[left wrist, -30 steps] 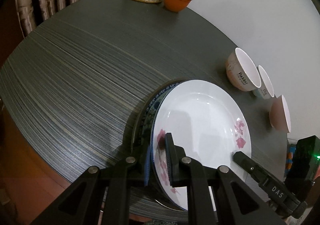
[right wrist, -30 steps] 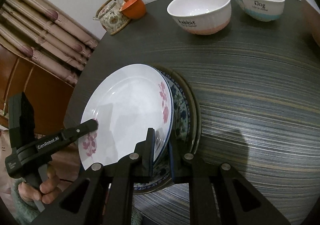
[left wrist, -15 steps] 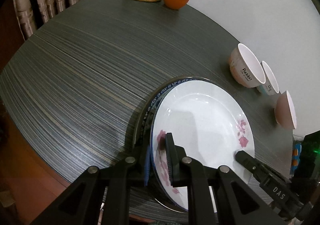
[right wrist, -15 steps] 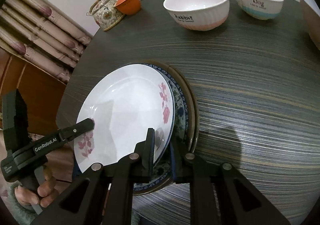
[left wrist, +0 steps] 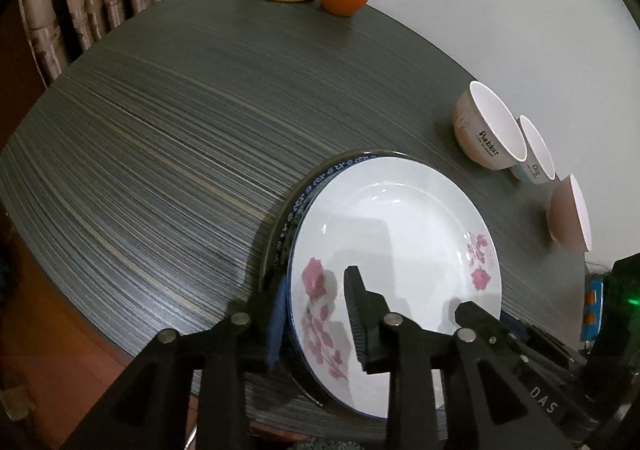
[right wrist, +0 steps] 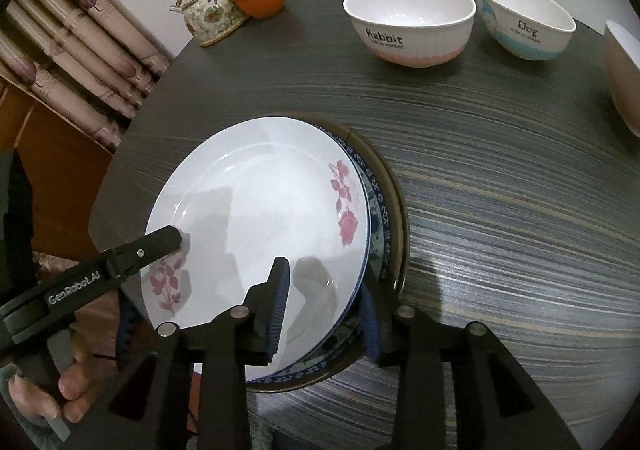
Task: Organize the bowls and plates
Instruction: 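Lower the pink-rose plate onto the blue-and-white stack with both grippers, then open both grippers and withdraw them from the plate stack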
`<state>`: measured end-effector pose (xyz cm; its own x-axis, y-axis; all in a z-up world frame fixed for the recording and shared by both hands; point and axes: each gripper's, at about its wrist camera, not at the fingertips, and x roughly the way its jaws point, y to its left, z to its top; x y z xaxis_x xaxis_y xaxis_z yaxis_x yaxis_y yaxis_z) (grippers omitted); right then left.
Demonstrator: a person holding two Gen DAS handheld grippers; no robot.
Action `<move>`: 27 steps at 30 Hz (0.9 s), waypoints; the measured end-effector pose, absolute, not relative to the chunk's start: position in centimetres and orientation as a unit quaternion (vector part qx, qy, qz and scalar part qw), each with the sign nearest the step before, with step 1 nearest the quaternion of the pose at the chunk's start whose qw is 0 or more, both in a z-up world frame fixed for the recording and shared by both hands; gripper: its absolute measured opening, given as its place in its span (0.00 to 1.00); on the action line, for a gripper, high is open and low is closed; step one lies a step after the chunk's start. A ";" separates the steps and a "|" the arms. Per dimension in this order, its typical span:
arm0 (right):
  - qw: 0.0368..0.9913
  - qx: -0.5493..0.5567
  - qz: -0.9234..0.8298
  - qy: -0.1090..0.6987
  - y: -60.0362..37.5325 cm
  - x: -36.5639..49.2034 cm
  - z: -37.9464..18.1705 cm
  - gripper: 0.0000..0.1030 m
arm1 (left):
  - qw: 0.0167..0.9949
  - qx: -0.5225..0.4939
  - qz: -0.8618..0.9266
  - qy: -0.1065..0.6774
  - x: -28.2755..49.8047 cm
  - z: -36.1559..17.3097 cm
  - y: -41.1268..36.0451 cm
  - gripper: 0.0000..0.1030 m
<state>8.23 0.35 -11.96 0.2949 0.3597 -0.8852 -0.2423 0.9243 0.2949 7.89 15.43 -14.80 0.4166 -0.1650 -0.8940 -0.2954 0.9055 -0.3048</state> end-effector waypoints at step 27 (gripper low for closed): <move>0.851 0.031 0.140 0.506 -2.1 5.5 -9.3 0.51 | 0.861 -0.150 0.062 0.482 7.2 -12.0 14.4 0.42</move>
<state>5.47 -2.10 -9.35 0.4489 0.2698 -0.8519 -0.2065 0.9588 0.1949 7.15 14.44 -11.97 0.5272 -0.0375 -0.8489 -0.2513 0.9475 -0.1979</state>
